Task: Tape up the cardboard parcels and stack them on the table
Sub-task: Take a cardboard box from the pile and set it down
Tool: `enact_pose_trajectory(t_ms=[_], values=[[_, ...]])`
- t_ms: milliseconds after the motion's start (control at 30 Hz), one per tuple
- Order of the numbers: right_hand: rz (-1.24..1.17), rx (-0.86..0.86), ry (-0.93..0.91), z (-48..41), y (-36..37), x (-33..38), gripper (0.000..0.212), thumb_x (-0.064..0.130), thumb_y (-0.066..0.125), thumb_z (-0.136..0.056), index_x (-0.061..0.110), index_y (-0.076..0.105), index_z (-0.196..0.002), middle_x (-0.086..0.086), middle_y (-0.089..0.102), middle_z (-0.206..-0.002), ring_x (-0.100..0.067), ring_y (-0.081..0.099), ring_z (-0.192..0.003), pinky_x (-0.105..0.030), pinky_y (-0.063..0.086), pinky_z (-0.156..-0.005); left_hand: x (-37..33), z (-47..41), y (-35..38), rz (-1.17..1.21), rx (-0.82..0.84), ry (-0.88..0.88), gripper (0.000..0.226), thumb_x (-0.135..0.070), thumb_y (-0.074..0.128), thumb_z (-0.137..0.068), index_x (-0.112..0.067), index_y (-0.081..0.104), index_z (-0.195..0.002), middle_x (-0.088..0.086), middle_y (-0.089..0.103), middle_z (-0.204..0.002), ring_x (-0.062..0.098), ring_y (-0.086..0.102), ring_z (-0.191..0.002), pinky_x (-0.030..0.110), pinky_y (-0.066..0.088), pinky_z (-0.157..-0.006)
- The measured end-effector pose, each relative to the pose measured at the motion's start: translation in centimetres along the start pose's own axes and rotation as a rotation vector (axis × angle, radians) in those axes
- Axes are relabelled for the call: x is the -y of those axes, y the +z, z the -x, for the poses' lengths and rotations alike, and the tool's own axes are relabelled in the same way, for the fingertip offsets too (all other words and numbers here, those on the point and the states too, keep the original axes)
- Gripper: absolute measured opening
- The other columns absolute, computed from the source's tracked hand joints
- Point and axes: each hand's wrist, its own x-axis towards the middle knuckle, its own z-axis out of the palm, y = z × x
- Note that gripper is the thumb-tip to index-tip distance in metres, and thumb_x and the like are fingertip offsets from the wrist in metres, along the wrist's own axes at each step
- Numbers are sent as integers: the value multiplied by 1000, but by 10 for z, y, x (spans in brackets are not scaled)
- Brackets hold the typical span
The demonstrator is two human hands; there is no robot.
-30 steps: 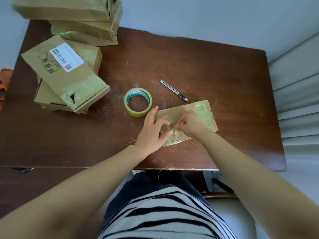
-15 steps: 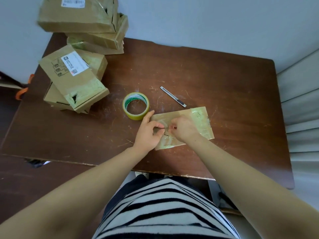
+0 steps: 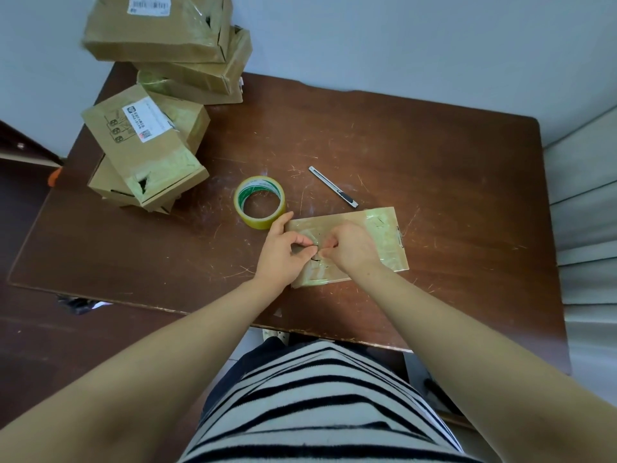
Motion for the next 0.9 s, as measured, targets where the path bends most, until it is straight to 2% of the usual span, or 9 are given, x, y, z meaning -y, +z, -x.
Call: enact_pose_trajectory(t_ms=[100, 200, 333, 500, 900], values=[[-17, -25, -1, -1, 2, -1, 16, 16, 70, -83, 1, 71, -89, -12, 63, -102, -23, 56, -95, -28, 40, -70, -1, 1, 0, -3, -3, -1, 6, -14, 75, -79, -14, 72, -85, 5, 35, -147, 16, 34, -136, 24, 29, -107], [-67, -35, -21, 0, 3, -7, 12, 16, 71, -82, 5, 72, -86, -8, 62, -100, -20, 53, -95, -24, 34, -69, -3, 2, 0, 5, -3, -2, 12, -14, 75, -79, -20, 65, -82, 5, 35, -147, 16, 34, -136, 30, 30, -110], [-146, -5, -65, 0, -1, -13, 13, 13, 68, -85, 6, 75, -93, 2, 65, -88, -9, 48, -84, -16, 31, -67, -4, 1, 0, 14, -15, -18, 15, -15, 76, -78, -20, 63, -84, 3, 36, -146, 15, 33, -136, 25, 26, -109], [-129, -27, -52, -1, 4, -12, 12, 13, 65, -87, 9, 74, -93, -7, 62, -104, -19, 54, -100, -22, 36, -76, -4, 2, 0, 28, 1, -24, 22, -17, 80, -74, -17, 64, -89, 3, 33, -147, 14, 30, -137, 21, 23, -107], [-100, -31, -26, -3, 3, -10, 11, 10, 62, -85, 8, 73, -88, -7, 62, -103, -19, 54, -101, -21, 37, -76, -1, 2, 2, -10, 35, -29, 23, -18, 78, -76, -18, 63, -93, 3, 29, -149, 15, 27, -140, 30, 25, -113]])
